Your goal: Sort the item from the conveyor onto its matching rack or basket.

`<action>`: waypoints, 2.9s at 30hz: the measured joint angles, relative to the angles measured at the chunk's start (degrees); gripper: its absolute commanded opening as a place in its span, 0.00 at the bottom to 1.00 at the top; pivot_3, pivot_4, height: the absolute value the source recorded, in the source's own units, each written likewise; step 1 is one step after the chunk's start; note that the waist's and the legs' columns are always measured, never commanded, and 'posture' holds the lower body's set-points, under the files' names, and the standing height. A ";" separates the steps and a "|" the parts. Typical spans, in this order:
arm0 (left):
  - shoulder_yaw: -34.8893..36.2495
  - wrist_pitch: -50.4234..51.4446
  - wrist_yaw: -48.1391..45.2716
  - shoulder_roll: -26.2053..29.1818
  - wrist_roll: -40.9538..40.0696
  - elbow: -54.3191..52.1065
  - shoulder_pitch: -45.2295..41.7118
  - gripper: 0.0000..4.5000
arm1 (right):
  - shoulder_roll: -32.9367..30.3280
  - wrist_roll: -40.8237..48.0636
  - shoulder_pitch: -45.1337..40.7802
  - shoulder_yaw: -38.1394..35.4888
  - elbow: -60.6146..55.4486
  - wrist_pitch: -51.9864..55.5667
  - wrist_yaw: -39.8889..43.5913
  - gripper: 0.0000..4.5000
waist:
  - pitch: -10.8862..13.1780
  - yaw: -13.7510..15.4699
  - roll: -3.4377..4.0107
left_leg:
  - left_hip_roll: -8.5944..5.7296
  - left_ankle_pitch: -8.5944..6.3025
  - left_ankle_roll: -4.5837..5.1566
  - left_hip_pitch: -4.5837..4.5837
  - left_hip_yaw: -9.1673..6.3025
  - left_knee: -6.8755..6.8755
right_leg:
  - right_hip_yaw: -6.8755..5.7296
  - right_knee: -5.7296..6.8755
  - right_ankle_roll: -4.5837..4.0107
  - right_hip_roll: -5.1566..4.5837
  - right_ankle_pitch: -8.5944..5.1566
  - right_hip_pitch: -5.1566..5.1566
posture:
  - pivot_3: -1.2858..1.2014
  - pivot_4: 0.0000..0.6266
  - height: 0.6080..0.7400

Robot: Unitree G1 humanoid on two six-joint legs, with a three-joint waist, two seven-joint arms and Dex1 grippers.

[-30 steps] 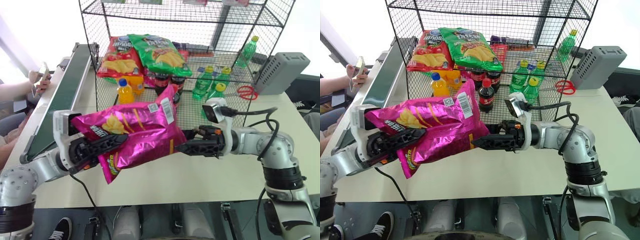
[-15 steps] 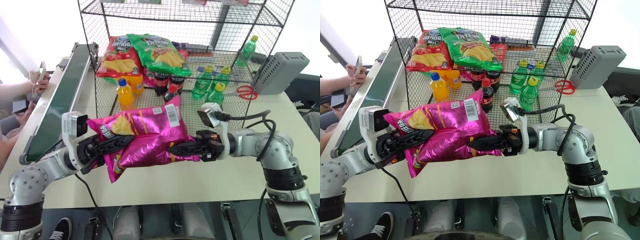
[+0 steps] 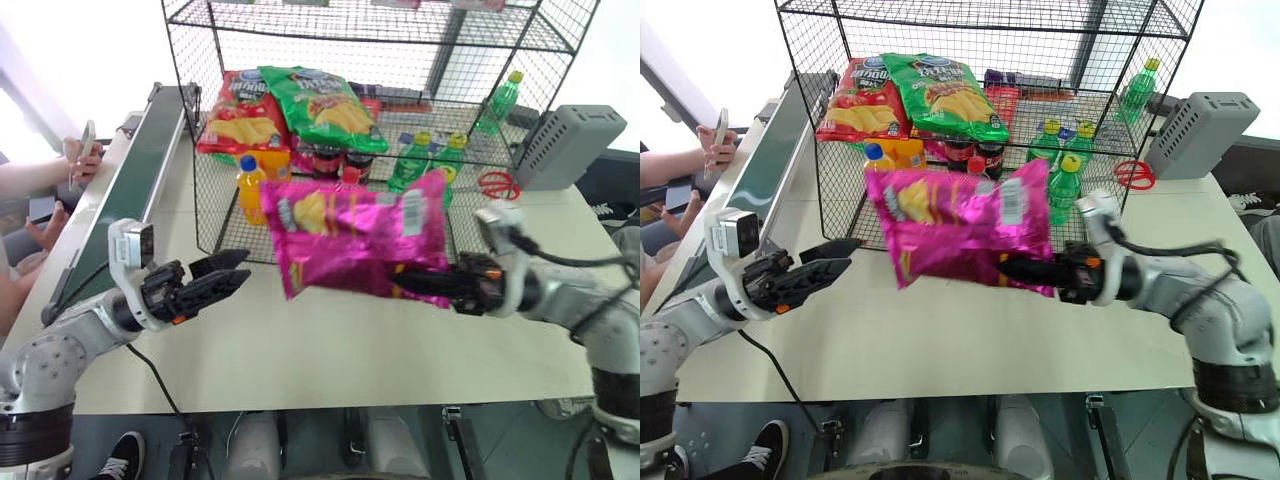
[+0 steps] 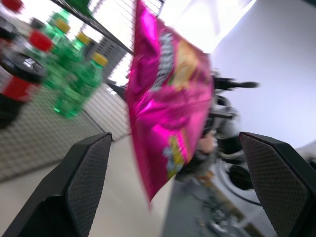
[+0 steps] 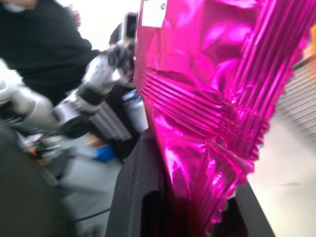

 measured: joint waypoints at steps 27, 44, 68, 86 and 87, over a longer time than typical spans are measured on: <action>-8.86 -24.72 -6.43 -9.67 24.01 5.42 -12.65 1.00 | -11.12 -80.29 -8.49 4.45 28.87 -87.16 -31.80 0.05 | 0.06 -0.17 0.09 | -0.01 0.22 -0.36 0.00 0.11 0.06 | 0.04 0.02 0.09 -0.04 0.00 0.00 | 0.52 0.24 1.00; -8.79 -28.40 -4.53 -12.16 24.62 4.43 -9.81 1.00 | -6.33 -96.17 -23.19 18.41 39.65 -74.08 -46.33 0.05 | 0.06 -1.10 0.10 | -0.01 0.24 -0.38 0.01 0.09 0.05 | 0.03 0.07 0.09 -0.04 0.01 0.00 | 0.52 0.24 1.00; -9.04 -30.39 -3.93 -12.97 27.15 4.81 -7.21 1.00 | -5.07 -60.36 -26.36 13.30 35.18 -61.42 -20.32 0.99 | 0.07 -0.95 0.12 | 0.01 0.11 -0.15 0.07 0.09 0.06 | 0.02 0.09 0.11 -0.04 0.03 0.06 | 0.52 0.24 1.00; -9.12 -31.12 -2.27 -10.74 30.39 5.36 -6.69 1.00 | 0.89 -22.61 -16.91 3.47 13.34 -34.46 -11.80 0.99 | 0.07 -0.85 0.12 | 0.02 0.09 -0.12 0.08 0.04 0.06 | -0.02 0.13 0.11 -0.05 0.04 0.08 | 0.52 0.24 1.00; -8.64 -31.03 -1.72 -10.16 30.78 5.37 -6.32 1.00 | 0.81 -18.81 -15.50 2.71 10.77 -30.67 -11.96 0.99 | 0.07 -0.86 0.12 | 0.02 0.09 -0.11 0.08 0.04 0.06 | -0.01 0.13 0.11 -0.05 0.04 0.08 | 0.52 0.24 1.00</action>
